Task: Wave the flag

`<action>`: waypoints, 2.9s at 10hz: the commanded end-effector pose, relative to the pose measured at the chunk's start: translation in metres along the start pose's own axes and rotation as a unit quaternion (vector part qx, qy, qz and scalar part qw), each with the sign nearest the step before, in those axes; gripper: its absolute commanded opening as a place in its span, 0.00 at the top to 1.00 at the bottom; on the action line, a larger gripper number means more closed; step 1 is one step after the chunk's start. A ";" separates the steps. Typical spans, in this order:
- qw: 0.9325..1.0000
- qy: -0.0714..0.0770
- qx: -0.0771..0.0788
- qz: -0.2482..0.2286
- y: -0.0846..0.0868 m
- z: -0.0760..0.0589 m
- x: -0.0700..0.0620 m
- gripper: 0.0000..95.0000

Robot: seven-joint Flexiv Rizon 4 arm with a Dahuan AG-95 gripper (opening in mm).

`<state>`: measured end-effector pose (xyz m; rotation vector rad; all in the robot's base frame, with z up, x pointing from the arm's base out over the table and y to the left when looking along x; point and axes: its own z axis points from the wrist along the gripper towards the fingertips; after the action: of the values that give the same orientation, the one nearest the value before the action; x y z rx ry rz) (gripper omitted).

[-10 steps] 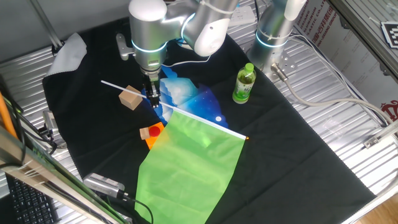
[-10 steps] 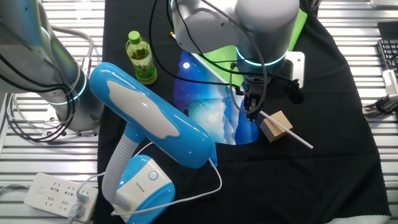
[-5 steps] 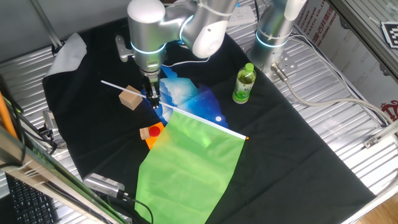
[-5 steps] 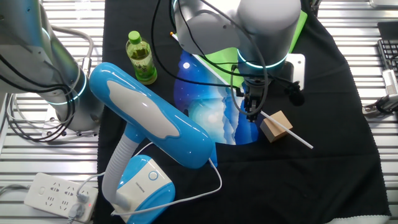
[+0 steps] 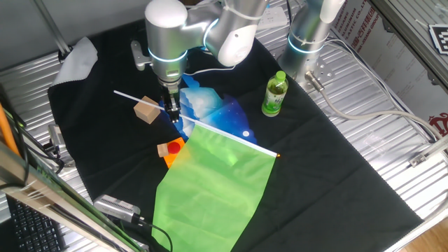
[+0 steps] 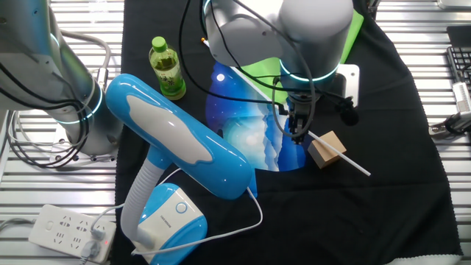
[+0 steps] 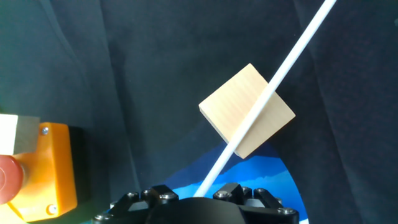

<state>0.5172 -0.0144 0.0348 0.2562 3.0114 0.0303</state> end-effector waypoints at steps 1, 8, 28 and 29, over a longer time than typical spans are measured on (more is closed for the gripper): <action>1.000 -0.001 0.000 0.000 0.000 0.000 0.000 0.60; 1.000 -0.001 -0.001 0.009 0.000 0.000 0.000 1.00; 0.999 0.035 -0.002 0.020 0.001 -0.042 -0.027 1.00; 0.999 0.037 -0.001 0.019 0.001 -0.047 -0.028 1.00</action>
<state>0.5389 -0.0186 0.0882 0.3167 3.0824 0.0484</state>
